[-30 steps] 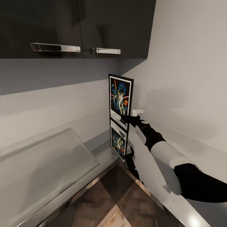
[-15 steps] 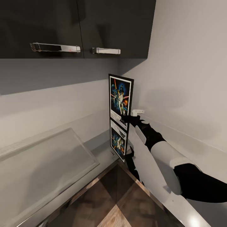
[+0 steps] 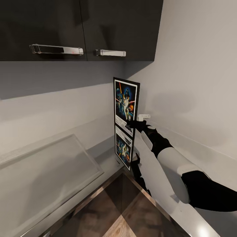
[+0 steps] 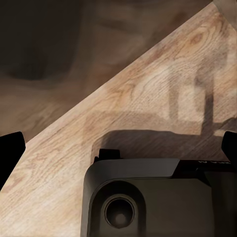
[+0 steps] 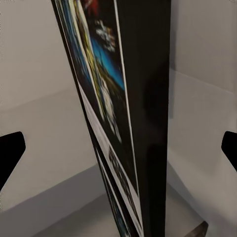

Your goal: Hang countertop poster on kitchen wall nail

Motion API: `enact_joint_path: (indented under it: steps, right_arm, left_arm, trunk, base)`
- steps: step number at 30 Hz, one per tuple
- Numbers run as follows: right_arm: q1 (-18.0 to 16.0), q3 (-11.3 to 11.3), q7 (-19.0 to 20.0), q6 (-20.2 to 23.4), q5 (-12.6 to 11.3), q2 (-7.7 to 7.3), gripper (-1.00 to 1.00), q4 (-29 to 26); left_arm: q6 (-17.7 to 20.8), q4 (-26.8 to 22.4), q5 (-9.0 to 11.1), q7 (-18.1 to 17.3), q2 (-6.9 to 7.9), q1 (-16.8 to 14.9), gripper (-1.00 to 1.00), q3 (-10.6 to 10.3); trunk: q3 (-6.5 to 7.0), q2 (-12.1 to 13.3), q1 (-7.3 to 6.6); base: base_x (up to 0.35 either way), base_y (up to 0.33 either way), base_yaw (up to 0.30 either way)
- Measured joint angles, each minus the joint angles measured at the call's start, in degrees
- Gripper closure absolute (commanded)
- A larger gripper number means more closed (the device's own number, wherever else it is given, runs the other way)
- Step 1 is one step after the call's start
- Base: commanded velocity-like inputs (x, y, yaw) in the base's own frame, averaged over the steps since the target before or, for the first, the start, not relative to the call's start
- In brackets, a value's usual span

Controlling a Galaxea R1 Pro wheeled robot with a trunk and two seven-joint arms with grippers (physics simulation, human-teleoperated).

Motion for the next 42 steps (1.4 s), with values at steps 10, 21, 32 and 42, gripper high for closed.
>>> enact_joint_path:
  steps: [10, 21, 32, 42]
  right_arm:
    - [0.00, 0.08, 0.24, 0.17, 0.00, 0.00, -1.00, -0.13]
    - [0.00, 0.09, 0.23, 0.02, 0.00, 0.00, -1.00, -0.13]
    - [0.00, 0.09, 0.18, -0.02, 0.00, 0.00, -1.00, -0.13]
    - [0.00, 0.09, 0.17, 0.00, 0.00, 0.00, -1.00, -0.13]
  left_arm:
    - [0.00, 0.00, 0.00, -0.02, 0.00, 0.00, -1.00, 0.00]
    - [0.00, 0.00, 0.00, -0.03, 0.00, 0.00, -1.00, 0.00]
    - [0.00, 0.00, 0.00, -0.02, 0.00, 0.02, -1.00, 0.00]
    - [0.00, 0.00, 0.00, -0.01, 0.00, 0.00, -1.00, 0.00]
  trunk:
    - [0.00, 0.00, 0.00]
    - [0.00, 0.00, 0.00]
    - [0.00, 0.00, 0.00]
    - [-0.03, 0.00, 0.00]
  base:
    - [0.000, 0.000, 0.000]
    - [0.000, 0.000, 0.000]
    - [0.000, 0.000, 0.000]
    - [0.000, 0.000, 0.000]
